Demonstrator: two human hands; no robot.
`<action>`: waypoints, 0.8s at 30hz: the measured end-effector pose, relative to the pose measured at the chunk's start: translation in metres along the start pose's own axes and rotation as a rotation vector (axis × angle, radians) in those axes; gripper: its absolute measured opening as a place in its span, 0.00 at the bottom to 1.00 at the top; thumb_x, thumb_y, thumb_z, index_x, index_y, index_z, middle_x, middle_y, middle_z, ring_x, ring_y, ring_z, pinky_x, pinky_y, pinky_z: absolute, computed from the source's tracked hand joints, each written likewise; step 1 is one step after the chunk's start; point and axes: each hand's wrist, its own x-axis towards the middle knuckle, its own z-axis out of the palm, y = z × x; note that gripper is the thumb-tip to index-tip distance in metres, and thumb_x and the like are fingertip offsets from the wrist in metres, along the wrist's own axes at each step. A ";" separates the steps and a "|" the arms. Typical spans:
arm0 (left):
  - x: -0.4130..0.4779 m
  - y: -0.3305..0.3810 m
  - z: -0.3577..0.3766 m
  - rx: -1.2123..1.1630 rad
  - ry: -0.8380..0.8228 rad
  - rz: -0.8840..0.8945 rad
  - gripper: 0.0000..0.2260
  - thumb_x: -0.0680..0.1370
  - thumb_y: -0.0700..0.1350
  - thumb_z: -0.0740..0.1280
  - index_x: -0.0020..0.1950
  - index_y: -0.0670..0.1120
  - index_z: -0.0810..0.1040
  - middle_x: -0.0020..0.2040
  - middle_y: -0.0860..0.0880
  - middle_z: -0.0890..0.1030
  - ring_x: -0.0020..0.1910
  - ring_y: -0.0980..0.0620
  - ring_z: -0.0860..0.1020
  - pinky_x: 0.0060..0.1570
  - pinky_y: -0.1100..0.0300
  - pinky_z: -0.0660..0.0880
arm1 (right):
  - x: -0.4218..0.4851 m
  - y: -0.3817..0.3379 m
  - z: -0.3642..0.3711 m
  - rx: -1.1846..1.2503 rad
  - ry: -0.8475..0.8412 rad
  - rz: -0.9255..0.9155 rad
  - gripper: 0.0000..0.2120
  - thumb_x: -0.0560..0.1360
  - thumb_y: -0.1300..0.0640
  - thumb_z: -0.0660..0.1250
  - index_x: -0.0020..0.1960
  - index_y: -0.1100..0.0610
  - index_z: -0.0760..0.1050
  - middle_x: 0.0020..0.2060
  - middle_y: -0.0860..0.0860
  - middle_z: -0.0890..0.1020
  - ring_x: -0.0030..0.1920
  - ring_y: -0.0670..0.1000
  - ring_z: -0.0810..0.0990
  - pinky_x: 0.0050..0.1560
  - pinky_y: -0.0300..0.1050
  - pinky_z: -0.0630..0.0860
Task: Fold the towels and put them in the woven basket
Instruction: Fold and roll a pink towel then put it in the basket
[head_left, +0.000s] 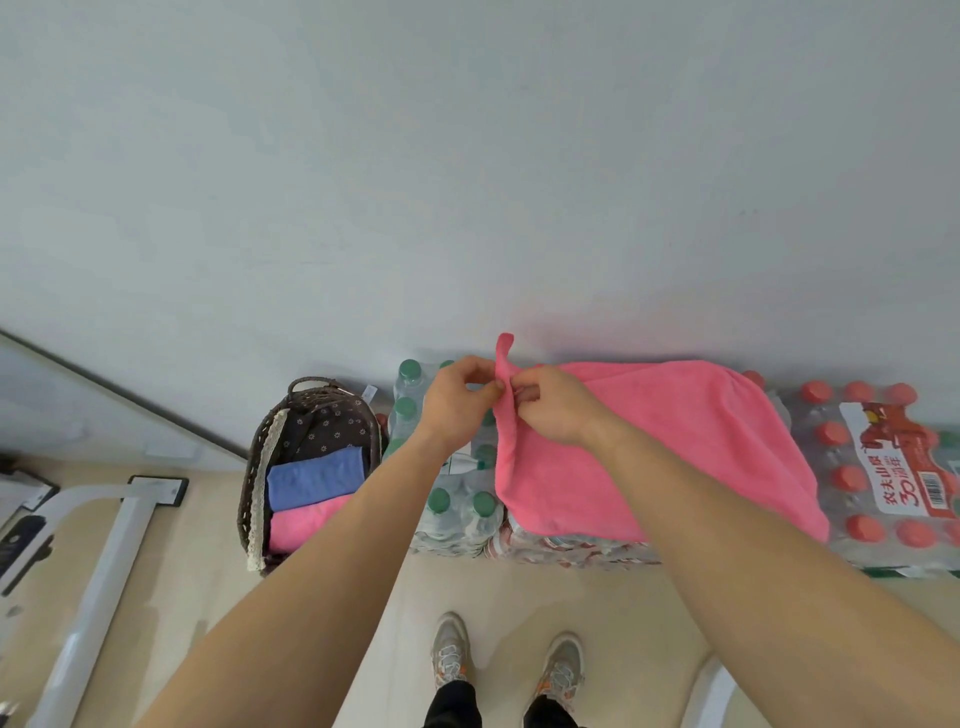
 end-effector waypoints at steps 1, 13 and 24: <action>-0.001 0.000 0.000 0.007 0.021 -0.003 0.04 0.76 0.42 0.70 0.49 0.50 0.81 0.47 0.52 0.84 0.48 0.54 0.81 0.51 0.56 0.76 | 0.000 0.001 -0.003 -0.037 0.044 0.005 0.12 0.73 0.62 0.62 0.45 0.51 0.82 0.40 0.49 0.85 0.41 0.50 0.82 0.45 0.48 0.78; -0.022 -0.002 -0.014 0.084 0.032 0.003 0.04 0.77 0.41 0.70 0.51 0.47 0.81 0.45 0.49 0.84 0.43 0.57 0.79 0.40 0.71 0.72 | 0.025 -0.028 -0.026 -0.498 -0.169 -0.087 0.15 0.75 0.53 0.65 0.60 0.45 0.77 0.68 0.51 0.66 0.68 0.58 0.62 0.71 0.52 0.63; -0.061 -0.030 -0.033 0.218 -0.120 -0.168 0.05 0.75 0.46 0.72 0.44 0.47 0.78 0.33 0.51 0.79 0.30 0.55 0.73 0.35 0.62 0.72 | 0.054 -0.049 -0.012 -0.575 -0.078 -0.236 0.06 0.75 0.52 0.68 0.51 0.47 0.79 0.55 0.52 0.74 0.57 0.56 0.74 0.58 0.54 0.74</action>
